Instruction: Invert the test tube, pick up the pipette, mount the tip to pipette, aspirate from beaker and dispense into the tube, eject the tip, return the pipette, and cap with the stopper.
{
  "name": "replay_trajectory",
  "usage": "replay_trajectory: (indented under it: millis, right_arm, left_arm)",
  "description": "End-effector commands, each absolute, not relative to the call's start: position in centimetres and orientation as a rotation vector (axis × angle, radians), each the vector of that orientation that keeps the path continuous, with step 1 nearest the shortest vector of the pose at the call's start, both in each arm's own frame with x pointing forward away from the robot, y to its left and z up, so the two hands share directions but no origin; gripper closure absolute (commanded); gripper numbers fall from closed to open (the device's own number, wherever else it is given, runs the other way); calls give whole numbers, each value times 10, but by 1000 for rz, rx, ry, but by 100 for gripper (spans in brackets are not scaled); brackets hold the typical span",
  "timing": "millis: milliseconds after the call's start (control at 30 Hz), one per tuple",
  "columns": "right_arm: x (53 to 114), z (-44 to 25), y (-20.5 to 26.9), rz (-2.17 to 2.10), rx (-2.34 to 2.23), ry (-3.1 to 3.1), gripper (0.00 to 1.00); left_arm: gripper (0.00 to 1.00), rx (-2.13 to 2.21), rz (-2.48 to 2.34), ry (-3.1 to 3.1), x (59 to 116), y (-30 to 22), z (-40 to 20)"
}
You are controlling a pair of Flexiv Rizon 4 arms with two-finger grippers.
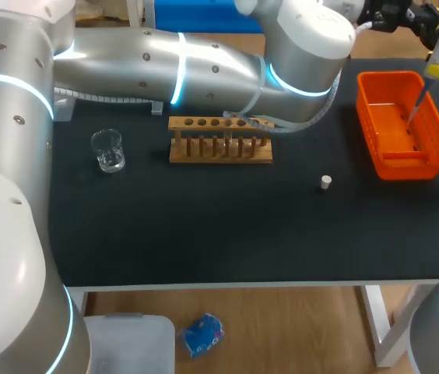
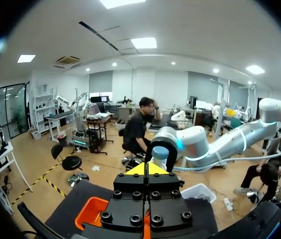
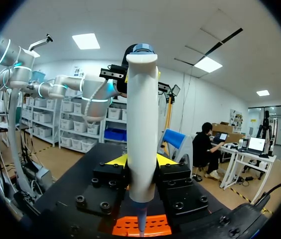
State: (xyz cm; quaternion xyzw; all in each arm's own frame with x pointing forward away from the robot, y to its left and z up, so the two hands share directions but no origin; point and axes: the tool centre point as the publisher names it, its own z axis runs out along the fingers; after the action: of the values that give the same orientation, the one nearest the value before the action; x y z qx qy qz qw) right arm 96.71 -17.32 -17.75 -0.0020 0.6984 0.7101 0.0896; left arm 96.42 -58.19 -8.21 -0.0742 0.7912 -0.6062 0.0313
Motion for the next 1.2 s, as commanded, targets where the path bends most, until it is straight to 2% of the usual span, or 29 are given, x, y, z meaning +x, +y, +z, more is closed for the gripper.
replay_trajectory:
  millis: [33, 633, 1000, 1067, 1100, 1133, 1200]
  right_arm:
    - [970, -169, -174, 2118, -16, 2080, 100]
    - [970, -169, -174, 2118, -16, 2080, 100]
    - [970, -169, -174, 2118, -16, 2080, 100]
    - [970, -169, -174, 2118, -16, 2080, 100]
    - [970, -169, -174, 2118, -16, 2080, 100]
    - [970, -169, -174, 2118, -16, 2080, 100]
    - [970, -169, -174, 2118, -16, 2080, 100]
  left_arm:
    - [100, -218, -2125, 2189, 964, -585, -99]
    - [100, -233, -2145, 2169, 965, -585, -103]
    - [100, -169, -2133, 2059, 974, -560, -52]
    - [80, -148, -2113, 2055, 975, -553, -42]
    - [62, -145, -2112, 2055, 976, -550, -38]
    - [0, -144, -2114, 2052, 976, -546, -34]
    - [0, -129, -2097, 2063, 976, -539, -26]
